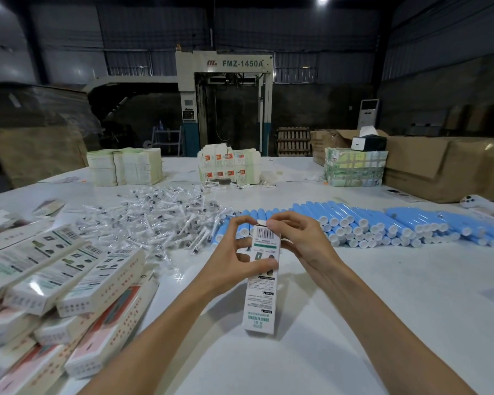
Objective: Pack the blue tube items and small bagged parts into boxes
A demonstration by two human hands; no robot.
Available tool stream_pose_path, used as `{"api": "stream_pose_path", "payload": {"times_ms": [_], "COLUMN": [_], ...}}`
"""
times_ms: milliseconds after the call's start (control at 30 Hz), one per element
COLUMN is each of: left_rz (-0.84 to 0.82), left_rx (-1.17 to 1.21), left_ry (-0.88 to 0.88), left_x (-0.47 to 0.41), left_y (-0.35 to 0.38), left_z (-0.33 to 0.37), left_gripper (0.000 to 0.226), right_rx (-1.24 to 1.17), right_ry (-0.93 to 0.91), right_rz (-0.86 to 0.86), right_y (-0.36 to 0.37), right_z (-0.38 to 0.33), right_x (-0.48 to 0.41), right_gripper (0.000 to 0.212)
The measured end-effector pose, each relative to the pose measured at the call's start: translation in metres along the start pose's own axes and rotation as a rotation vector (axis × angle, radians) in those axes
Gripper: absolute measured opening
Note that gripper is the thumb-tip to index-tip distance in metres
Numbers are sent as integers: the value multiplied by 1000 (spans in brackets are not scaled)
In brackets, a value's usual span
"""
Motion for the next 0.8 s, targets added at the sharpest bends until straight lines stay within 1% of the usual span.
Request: {"api": "stream_pose_path", "payload": {"times_ms": [200,333,467,600,700,800], "left_rz": [-20,-31,-55,-27,17,39], "left_rx": [-3,5,-11,-21,-5,58], "left_ry": [11,19,37,38,37,28], "left_x": [0,0,0,0,0,0], "left_y": [1,1,3,-2,-6,-7], "left_z": [1,2,2,2,2,2], "left_gripper": [87,99,86,79,74,62], "right_rx": [-94,-97,-44,69,231,224], "right_ry": [116,121,95,-1,-103,-160], "right_rz": [-47,-139,-189,-191,-92,-26], "right_y": [2,4,1,1,1,0], "right_z": [4,0,-2,-3,-1,-1], "right_x": [-3,-4,-2,4,7,7], "right_gripper": [7,4,6,20,22,21]}}
Point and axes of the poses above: each hand's wrist, its own x-axis away from the middle knuckle, its own y-axis out of the palm, z = x × y, the point moved 6 cm from there along -x, towards the middle knuckle, and after that the axes turned 8 degrees about x, right-handed, at the moved point
